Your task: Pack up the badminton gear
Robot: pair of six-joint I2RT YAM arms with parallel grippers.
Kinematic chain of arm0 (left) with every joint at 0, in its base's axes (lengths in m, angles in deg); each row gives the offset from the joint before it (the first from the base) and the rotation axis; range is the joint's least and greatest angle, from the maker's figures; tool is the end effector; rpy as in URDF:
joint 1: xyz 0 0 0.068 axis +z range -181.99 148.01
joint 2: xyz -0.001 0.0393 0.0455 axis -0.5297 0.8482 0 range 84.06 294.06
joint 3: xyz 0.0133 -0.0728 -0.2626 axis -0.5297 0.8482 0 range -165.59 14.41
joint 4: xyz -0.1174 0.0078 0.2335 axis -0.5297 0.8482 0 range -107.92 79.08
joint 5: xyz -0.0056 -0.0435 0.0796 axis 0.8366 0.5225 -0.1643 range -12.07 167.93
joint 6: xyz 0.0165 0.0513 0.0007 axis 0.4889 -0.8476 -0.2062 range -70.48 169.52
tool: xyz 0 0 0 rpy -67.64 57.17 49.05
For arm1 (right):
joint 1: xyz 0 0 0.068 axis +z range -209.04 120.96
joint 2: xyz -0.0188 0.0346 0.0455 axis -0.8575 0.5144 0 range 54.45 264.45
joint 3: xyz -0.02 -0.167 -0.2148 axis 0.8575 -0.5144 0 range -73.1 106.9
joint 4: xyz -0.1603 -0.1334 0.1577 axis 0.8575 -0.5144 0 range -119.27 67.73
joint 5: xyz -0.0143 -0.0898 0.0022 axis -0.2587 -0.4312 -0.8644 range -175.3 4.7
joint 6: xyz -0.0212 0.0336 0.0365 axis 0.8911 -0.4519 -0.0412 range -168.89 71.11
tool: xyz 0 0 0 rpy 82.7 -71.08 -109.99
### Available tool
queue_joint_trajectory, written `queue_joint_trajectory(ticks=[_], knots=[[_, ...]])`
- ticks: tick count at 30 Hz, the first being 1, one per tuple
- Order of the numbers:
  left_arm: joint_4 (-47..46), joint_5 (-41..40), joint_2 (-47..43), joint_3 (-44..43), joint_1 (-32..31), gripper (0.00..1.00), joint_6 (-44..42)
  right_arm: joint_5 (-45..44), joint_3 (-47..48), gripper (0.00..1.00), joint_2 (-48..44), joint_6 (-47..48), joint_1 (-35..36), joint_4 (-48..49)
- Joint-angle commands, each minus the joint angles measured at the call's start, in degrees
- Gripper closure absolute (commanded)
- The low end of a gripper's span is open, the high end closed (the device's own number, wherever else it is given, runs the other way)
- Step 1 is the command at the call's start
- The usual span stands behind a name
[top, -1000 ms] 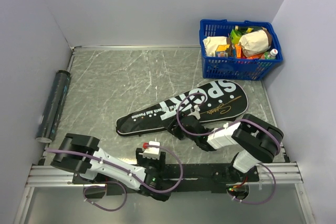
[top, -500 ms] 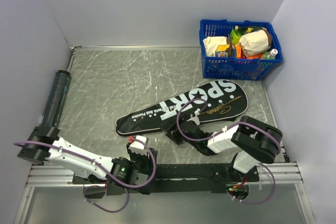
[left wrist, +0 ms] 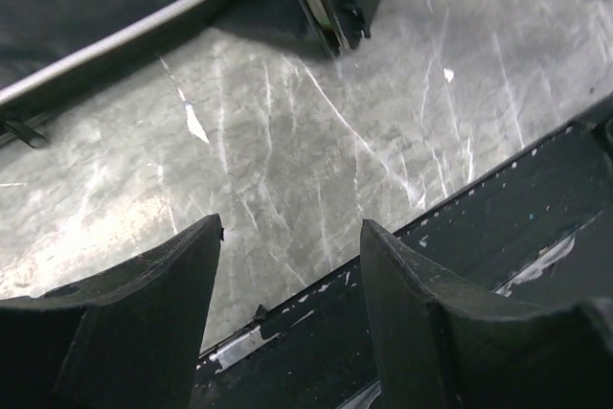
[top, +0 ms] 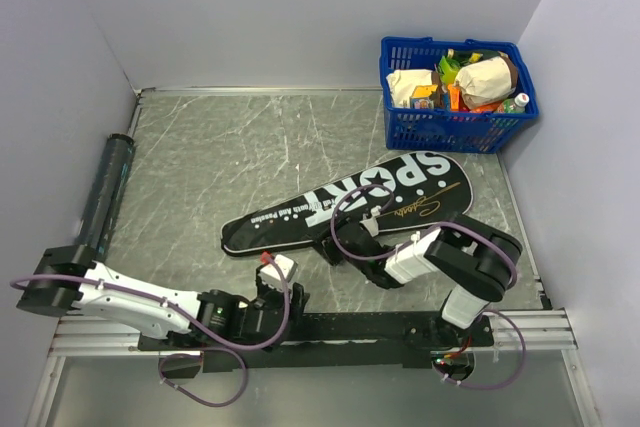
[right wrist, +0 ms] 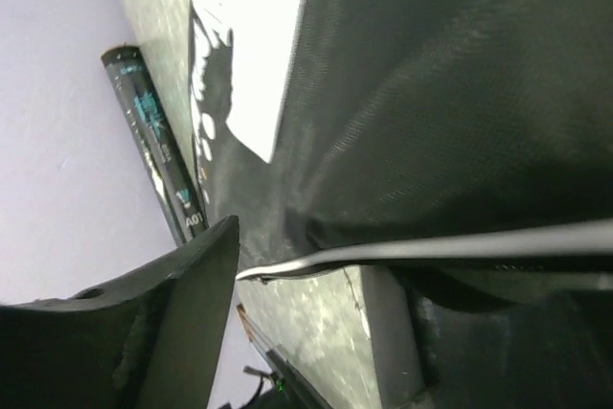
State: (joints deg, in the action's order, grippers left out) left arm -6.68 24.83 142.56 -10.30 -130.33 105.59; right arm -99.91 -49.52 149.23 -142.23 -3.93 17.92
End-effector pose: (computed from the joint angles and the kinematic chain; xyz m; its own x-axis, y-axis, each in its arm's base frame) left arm 0.0010 -0.1885 0.1848 -0.5036 -0.0010 -0.8640 0.4625 0.8443 -0.2706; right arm 0.1621 0.2169 0.1081 -0.6517 0.7543 -0.0798 0.3332 0.3792 0.8632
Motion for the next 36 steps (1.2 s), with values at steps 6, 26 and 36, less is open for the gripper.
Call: queue_joint_trajectory(ticks=[6, 26, 36], knots=[[-5.1, 4.2, -0.9, 0.9, 2.7, 0.37, -5.4, -6.6, -2.0, 0.86, 2.8, 3.2, -4.7, -9.4], [7.0, -4.6, 5.7, -8.1, 8.6, 0.34, -2.0, -9.7, 8.8, 1.0, -24.2, 22.1, -7.7, -33.6], [-10.8, 4.3, -0.2, -3.1, 18.5, 0.33, -15.6, -9.3, 9.4, 1.0, -31.2, 23.8, -7.7, -37.8]])
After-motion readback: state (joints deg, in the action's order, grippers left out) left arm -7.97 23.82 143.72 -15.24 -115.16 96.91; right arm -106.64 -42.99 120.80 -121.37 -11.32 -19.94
